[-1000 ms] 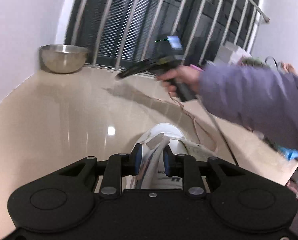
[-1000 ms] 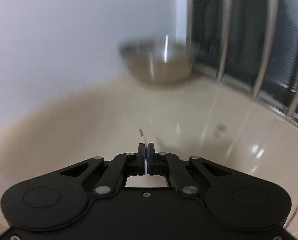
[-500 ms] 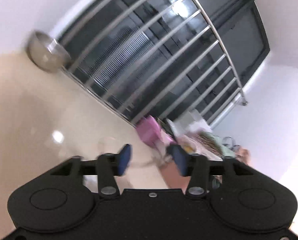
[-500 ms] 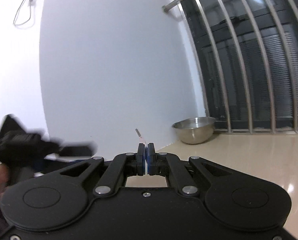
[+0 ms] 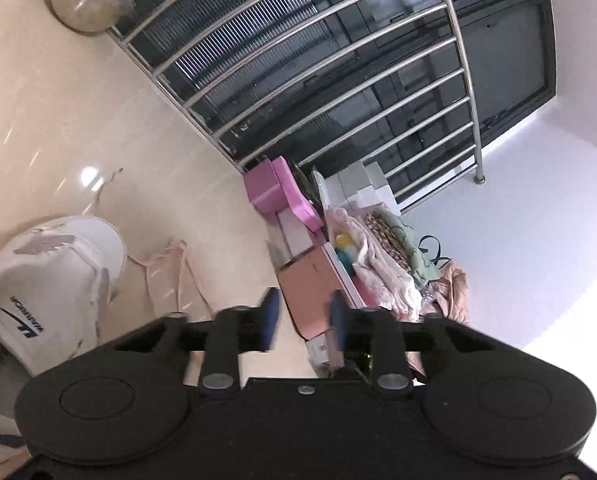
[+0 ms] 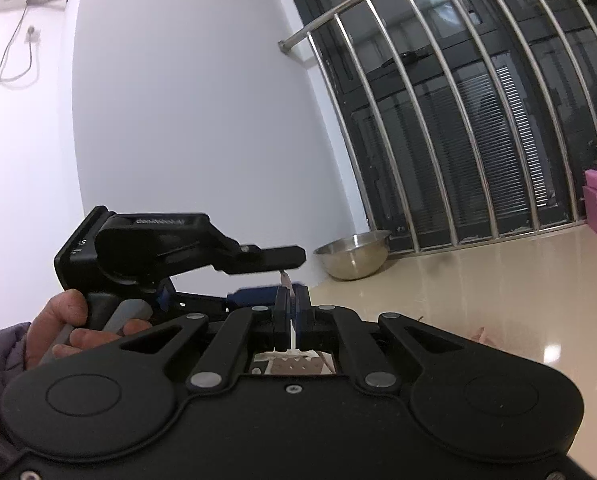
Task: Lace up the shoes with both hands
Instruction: 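Lift the pink lace tip with the right gripper while the left gripper holds the sneaker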
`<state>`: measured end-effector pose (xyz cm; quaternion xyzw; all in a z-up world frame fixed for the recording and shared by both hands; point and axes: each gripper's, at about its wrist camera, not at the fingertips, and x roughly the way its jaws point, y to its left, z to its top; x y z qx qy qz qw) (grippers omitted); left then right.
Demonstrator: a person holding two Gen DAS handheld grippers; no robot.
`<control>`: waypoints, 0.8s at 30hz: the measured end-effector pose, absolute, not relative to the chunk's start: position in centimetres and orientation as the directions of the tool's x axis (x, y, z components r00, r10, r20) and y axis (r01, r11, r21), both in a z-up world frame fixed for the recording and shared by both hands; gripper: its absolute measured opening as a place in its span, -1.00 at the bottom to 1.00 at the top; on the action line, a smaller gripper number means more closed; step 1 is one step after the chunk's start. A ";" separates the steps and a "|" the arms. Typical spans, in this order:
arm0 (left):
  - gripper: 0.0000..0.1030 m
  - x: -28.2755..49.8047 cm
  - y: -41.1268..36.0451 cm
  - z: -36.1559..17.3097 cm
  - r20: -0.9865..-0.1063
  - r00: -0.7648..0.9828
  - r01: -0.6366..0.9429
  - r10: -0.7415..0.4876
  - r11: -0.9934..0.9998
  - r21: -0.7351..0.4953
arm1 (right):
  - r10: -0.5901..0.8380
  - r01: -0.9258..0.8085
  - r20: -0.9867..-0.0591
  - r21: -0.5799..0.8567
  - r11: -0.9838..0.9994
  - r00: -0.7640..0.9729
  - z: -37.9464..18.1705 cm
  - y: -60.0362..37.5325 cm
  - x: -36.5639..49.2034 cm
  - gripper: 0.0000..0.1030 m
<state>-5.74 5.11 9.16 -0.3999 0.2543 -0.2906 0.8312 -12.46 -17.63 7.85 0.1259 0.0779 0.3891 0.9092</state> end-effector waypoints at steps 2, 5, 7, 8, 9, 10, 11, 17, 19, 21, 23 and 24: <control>-0.87 -5.9 4.9 9.5 -0.187 0.706 0.289 -0.683 0.519 -0.804 | 0.731 -0.691 -0.037 0.296 0.660 0.682 7.7 -17.6 -12.3 -0.99; -0.94 -6.0 4.2 9.9 -0.176 0.703 0.312 -0.689 0.522 -0.794 | 0.741 -0.702 -0.035 0.291 0.650 0.671 7.7 -17.6 -12.6 -0.90; -0.97 -6.0 3.7 10.0 -0.178 0.697 0.321 -0.695 0.525 -0.788 | 0.732 -0.694 -0.030 0.293 0.657 0.680 7.6 -17.8 -12.7 -0.90; -0.97 -6.1 3.6 10.0 -0.183 0.699 0.320 -0.692 0.531 -0.785 | 0.729 -0.691 -0.028 0.295 0.660 0.684 7.6 -17.9 -12.8 -0.90; -0.97 -6.1 3.4 9.9 -0.189 0.701 0.316 -0.687 0.538 -0.781 | 0.730 -0.691 -0.025 0.303 0.657 0.683 7.6 -18.0 -12.7 -0.89; -0.97 -6.1 3.3 9.9 -0.195 0.704 0.313 -0.683 0.545 -0.778 | 0.731 -0.690 -0.028 0.306 0.656 0.682 7.4 -18.1 -12.6 -0.89; -0.97 -6.0 3.3 9.8 -0.200 0.703 0.307 -0.683 0.545 -0.781 | 0.728 -0.687 -0.036 0.301 0.662 0.685 7.3 -18.1 -12.5 -0.89; -0.97 -5.9 2.8 9.4 -0.217 0.691 0.292 -0.689 0.541 -0.788 | 0.719 -0.678 -0.050 0.293 0.674 0.693 6.9 -17.8 -12.3 -0.25; -0.97 -6.0 2.5 9.6 -0.223 0.684 0.305 -0.694 0.551 -0.777 | 0.720 -0.681 -0.047 0.287 0.674 0.692 7.1 -17.4 -12.3 -0.23; -0.97 -6.3 2.2 9.8 -0.225 0.680 0.322 -0.698 0.559 -0.764 | 0.721 -0.686 -0.047 0.271 0.675 0.691 7.3 -16.9 -12.3 -0.44; -0.97 -6.4 1.9 10.0 -0.227 0.679 0.333 -0.698 0.569 -0.752 | 0.716 -0.684 -0.040 0.262 0.681 0.697 7.4 -16.6 -12.3 -0.85; -0.97 -6.5 1.9 10.1 -0.225 0.679 0.337 -0.699 0.568 -0.751 | 0.710 -0.680 -0.033 0.260 0.686 0.704 7.5 -16.6 -12.4 -0.85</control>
